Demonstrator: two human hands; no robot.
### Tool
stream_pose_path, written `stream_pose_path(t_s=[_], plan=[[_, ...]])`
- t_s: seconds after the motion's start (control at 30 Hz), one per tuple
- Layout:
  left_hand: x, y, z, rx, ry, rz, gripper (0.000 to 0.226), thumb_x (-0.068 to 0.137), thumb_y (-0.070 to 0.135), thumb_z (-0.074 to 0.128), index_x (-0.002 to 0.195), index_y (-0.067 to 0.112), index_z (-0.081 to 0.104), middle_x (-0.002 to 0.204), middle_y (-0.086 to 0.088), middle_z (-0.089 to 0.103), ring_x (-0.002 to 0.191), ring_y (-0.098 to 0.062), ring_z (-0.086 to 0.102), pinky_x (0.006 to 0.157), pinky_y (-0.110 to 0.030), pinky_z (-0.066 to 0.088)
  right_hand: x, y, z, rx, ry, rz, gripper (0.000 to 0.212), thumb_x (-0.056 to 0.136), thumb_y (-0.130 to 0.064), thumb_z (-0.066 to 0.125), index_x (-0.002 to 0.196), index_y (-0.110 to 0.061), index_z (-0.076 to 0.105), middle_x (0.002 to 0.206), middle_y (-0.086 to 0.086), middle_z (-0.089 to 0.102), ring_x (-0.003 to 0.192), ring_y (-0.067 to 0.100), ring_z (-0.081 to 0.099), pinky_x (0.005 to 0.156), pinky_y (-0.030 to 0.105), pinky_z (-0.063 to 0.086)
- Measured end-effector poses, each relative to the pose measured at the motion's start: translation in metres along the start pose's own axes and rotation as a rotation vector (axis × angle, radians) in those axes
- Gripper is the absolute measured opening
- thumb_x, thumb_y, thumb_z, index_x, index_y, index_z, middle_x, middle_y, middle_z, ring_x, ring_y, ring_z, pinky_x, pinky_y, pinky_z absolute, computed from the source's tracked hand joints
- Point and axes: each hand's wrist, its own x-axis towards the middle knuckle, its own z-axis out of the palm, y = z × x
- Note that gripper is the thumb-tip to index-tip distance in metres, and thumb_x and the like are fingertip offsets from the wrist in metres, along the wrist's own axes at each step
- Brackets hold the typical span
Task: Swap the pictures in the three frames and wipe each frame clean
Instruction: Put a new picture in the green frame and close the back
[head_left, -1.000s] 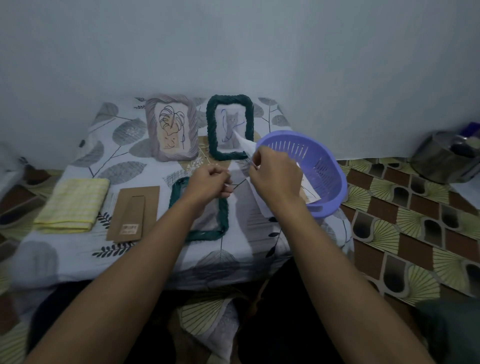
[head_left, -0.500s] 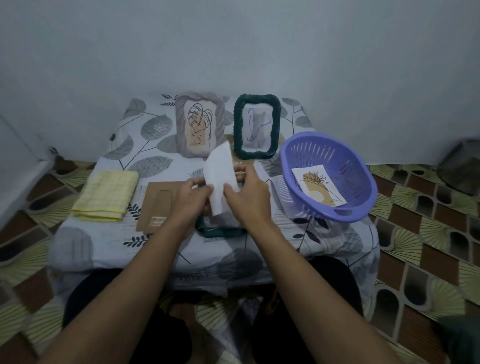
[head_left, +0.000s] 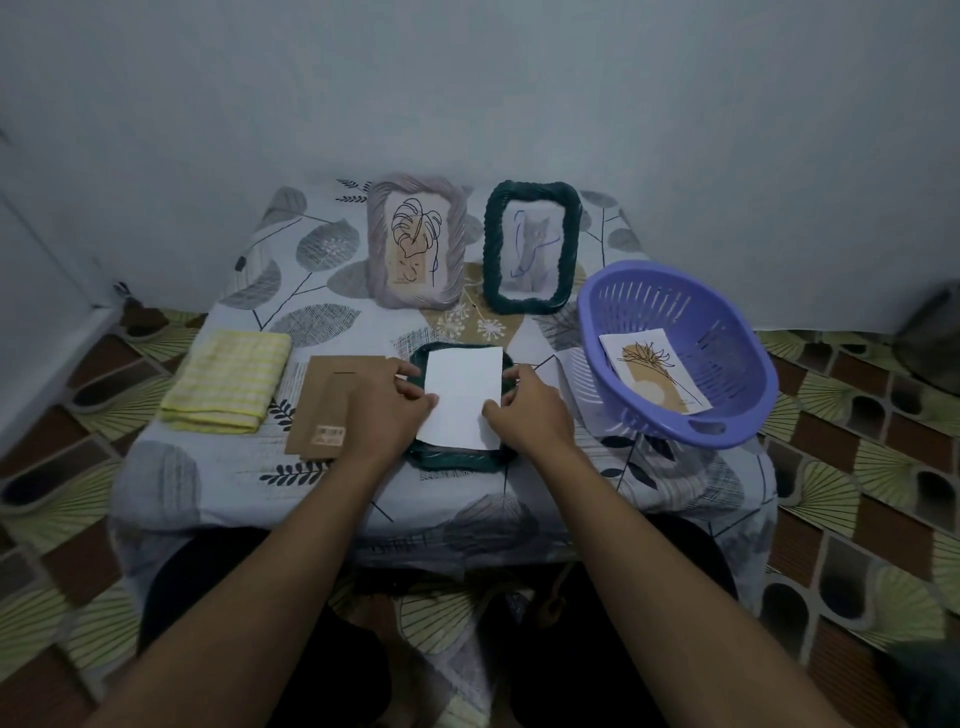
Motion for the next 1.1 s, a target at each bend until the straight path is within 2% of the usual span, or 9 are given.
stream_pose_path(t_s=[0.07,0.13,0.2,0.27,0.37,0.67,0.93,1.1], plan=[[0.0,-0.005,0.001,0.063,-0.035,0.022,0.029,0.077,0.015,0.082,0.099,0.016,0.064,0.072,0.001,0.067,0.074,-0.017,0.066,0.071,-0.034,0.053,0.001,0.001,-0.001,-0.061,0.007,-0.01,0.04,0.084,-0.034,0.064,0.121,-0.022,0.055,0.108,0.002,0.066,0.107,0.027,0.058,0.092,0.043,0.048],[0.0,-0.008,0.002,0.163,-0.05,0.033,0.03,0.078,0.021,0.08,0.103,0.016,0.065,0.078,0.003,0.066,0.08,-0.019,0.064,0.072,-0.035,0.052,0.002,0.003,-0.001,-0.123,-0.003,-0.022,0.047,0.085,-0.034,0.064,0.129,-0.02,0.053,0.127,0.006,0.057,0.12,0.029,0.049,0.1,0.043,0.043],[0.001,-0.009,0.003,0.304,-0.02,0.085,0.033,0.08,0.032,0.074,0.11,0.022,0.065,0.09,0.005,0.064,0.095,-0.022,0.059,0.084,-0.042,0.051,0.001,0.003,-0.001,-0.166,-0.021,-0.036,0.055,0.087,-0.035,0.062,0.138,-0.021,0.046,0.139,0.009,0.045,0.129,0.03,0.04,0.106,0.043,0.037],[0.002,-0.008,0.004,0.478,-0.023,0.105,0.04,0.084,0.04,0.064,0.122,0.029,0.063,0.109,0.002,0.062,0.112,-0.026,0.05,0.099,-0.048,0.039,0.001,0.003,-0.001,-0.178,-0.024,-0.054,0.056,0.089,-0.035,0.059,0.142,-0.024,0.043,0.142,0.01,0.039,0.131,0.031,0.035,0.106,0.043,0.032],[0.004,-0.003,0.004,0.627,-0.039,0.104,0.045,0.089,0.045,0.055,0.134,0.036,0.058,0.125,-0.001,0.055,0.122,-0.028,0.041,0.102,-0.047,0.026,-0.001,0.005,0.001,-0.186,-0.034,-0.07,0.054,0.092,-0.034,0.055,0.145,-0.03,0.043,0.145,0.01,0.035,0.134,0.031,0.03,0.108,0.043,0.029],[0.012,-0.001,0.004,0.718,-0.081,0.121,0.041,0.092,0.046,0.052,0.132,0.039,0.058,0.128,-0.001,0.05,0.124,-0.028,0.037,0.102,-0.049,0.025,-0.001,0.006,0.003,-0.191,-0.052,-0.067,0.052,0.094,-0.035,0.051,0.146,-0.033,0.043,0.155,0.01,0.028,0.139,0.032,0.024,0.111,0.044,0.024],[0.012,0.0,0.005,0.688,-0.09,0.095,0.042,0.091,0.046,0.053,0.133,0.037,0.059,0.127,-0.002,0.05,0.124,-0.028,0.036,0.102,-0.049,0.024,0.0,0.005,0.002,-0.173,-0.053,-0.063,0.052,0.094,-0.035,0.051,0.146,-0.033,0.044,0.156,0.009,0.027,0.14,0.032,0.024,0.113,0.044,0.022],[0.009,0.006,0.001,0.623,-0.06,0.096,0.042,0.094,0.045,0.051,0.134,0.035,0.058,0.127,-0.003,0.05,0.123,-0.028,0.036,0.1,-0.044,0.025,-0.003,0.002,0.0,-0.154,-0.01,-0.087,0.053,0.093,-0.035,0.052,0.146,-0.032,0.045,0.157,0.008,0.028,0.14,0.031,0.024,0.113,0.044,0.022]])
